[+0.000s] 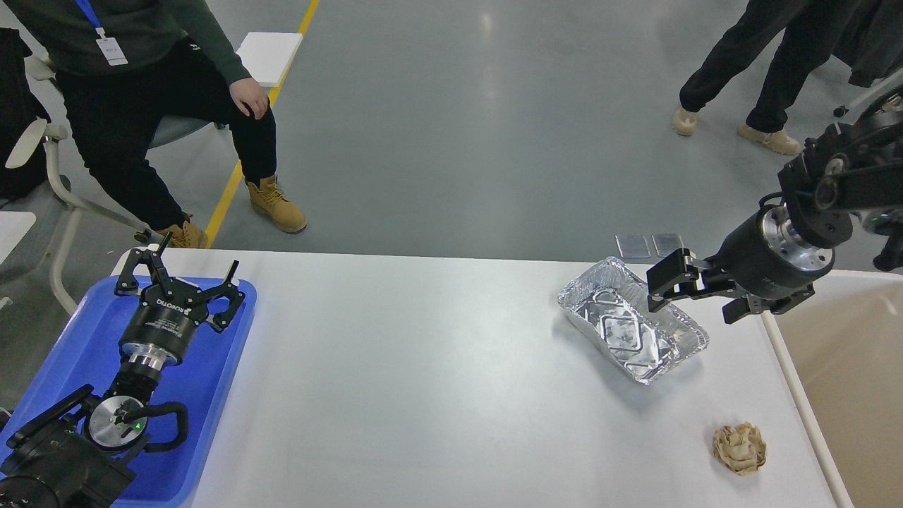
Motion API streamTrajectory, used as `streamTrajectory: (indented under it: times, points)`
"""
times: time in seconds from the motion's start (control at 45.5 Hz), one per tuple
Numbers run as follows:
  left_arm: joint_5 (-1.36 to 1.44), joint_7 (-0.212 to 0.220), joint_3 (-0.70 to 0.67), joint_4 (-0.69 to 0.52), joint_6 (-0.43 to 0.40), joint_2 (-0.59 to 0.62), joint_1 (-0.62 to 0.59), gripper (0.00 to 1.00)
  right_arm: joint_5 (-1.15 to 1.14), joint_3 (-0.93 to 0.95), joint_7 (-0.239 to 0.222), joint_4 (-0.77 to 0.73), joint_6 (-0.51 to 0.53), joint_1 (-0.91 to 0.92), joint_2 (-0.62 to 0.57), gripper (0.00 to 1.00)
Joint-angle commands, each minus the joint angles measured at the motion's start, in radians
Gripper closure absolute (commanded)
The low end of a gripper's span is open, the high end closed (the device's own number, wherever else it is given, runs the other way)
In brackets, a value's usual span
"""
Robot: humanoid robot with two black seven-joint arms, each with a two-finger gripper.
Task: Tidy desktop
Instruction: 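Position the right gripper over the edge of the silver foil tray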
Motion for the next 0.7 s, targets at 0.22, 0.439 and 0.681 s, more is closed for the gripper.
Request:
streamTrajectory:
  times: [0.22,0.439,0.681]
  points:
    - [0.000,0.000,0.000,0.000,0.000,0.000,0.000,0.01,0.002,0.004,0.002,-0.040,0.012,-0.044,-0.032,0.00]
    - [0.000,0.000,0.000,0.000,0.000,0.000,0.000,0.01,0.001,-0.002,0.002,-0.040,0.014,-0.022,-0.044,0.00]
    - [0.000,0.000,0.000,-0.001,0.000,0.000,0.000,0.01,-0.001,0.003,0.002,-0.037,0.012,-0.051,-0.044,0.00]
